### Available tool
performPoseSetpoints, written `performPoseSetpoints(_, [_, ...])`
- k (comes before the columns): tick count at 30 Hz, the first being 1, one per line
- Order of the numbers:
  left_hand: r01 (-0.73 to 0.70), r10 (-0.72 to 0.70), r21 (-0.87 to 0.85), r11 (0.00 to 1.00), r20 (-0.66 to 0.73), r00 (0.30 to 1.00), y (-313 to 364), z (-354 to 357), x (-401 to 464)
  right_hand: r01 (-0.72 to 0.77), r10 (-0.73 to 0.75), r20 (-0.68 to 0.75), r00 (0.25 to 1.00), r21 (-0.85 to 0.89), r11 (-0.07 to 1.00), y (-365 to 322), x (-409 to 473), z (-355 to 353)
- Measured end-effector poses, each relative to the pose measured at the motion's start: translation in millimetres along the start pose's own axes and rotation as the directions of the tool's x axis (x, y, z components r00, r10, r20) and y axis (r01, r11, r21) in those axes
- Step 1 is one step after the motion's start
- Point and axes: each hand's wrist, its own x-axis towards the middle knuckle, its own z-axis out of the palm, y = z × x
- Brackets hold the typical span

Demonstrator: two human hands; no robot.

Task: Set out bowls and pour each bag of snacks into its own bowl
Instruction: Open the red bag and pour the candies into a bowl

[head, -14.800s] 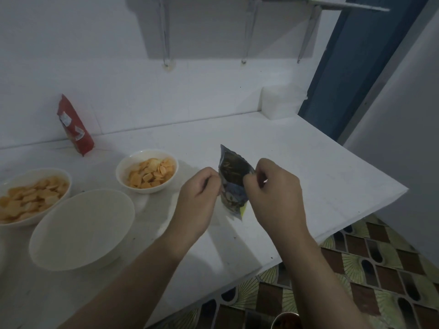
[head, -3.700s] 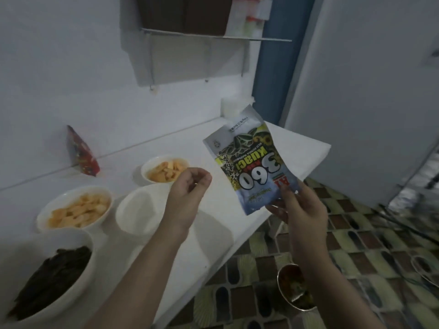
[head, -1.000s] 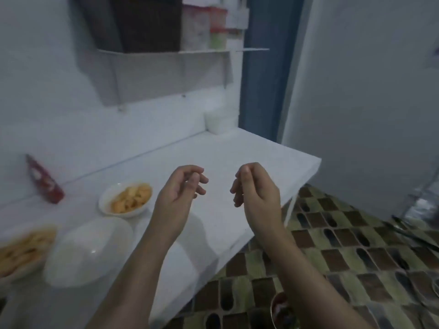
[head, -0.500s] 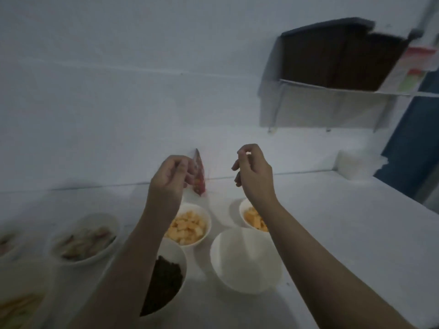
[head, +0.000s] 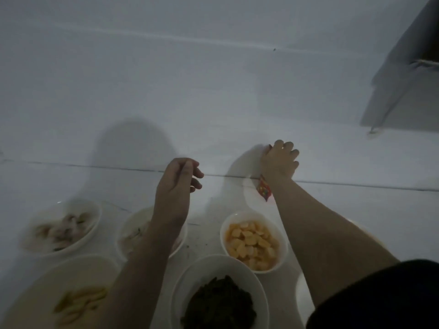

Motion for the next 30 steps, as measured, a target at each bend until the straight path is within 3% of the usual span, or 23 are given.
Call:
performPoseSetpoints(4, [0.03, -0.03, 0.018, 0.999, -0.001, 1.0, -13.6, -3.4, 10.8, -0.071, 0.051, 0.2, 0.978, 0.091, 0.993, -0.4, 18.6, 25.3])
performPoseSetpoints(7, [0.054, -0.055, 0.039, 0.998, 0.001, 0.999, -23.4, -1.5, 14.7, -0.132, 0.123, 0.217, 0.968, 0.031, 0.991, 2.5, 15.4, 35.2])
performPoseSetpoints(10, [0.076, -0.076, 0.046, 0.996, 0.008, 0.997, -27.9, 4.4, 13.1, -0.087, 0.085, 0.24, 0.967, -0.001, 0.996, 13.4, 12.0, 37.0])
performPoseSetpoints(16, [0.051, -0.052, 0.052, 0.997, 0.03, 0.998, -22.5, 16.8, -0.2, -0.053, 0.017, 0.139, 0.99, 0.264, 0.963, 24.6, -10.1, 15.8])
performPoseSetpoints(24, [-0.001, 0.001, 0.006, 1.0, 0.134, 0.991, -2.2, 62.9, -33.2, 0.039, -0.055, 0.011, 0.998, 0.576, 0.817, 54.3, -53.5, -73.7])
performPoseSetpoints(30, [-0.016, 0.01, 0.019, 1.0, 0.255, 0.967, 11.4, 123.6, -78.8, -0.022, -0.023, 0.058, 0.998, 0.68, 0.733, 121.1, -89.8, -168.6])
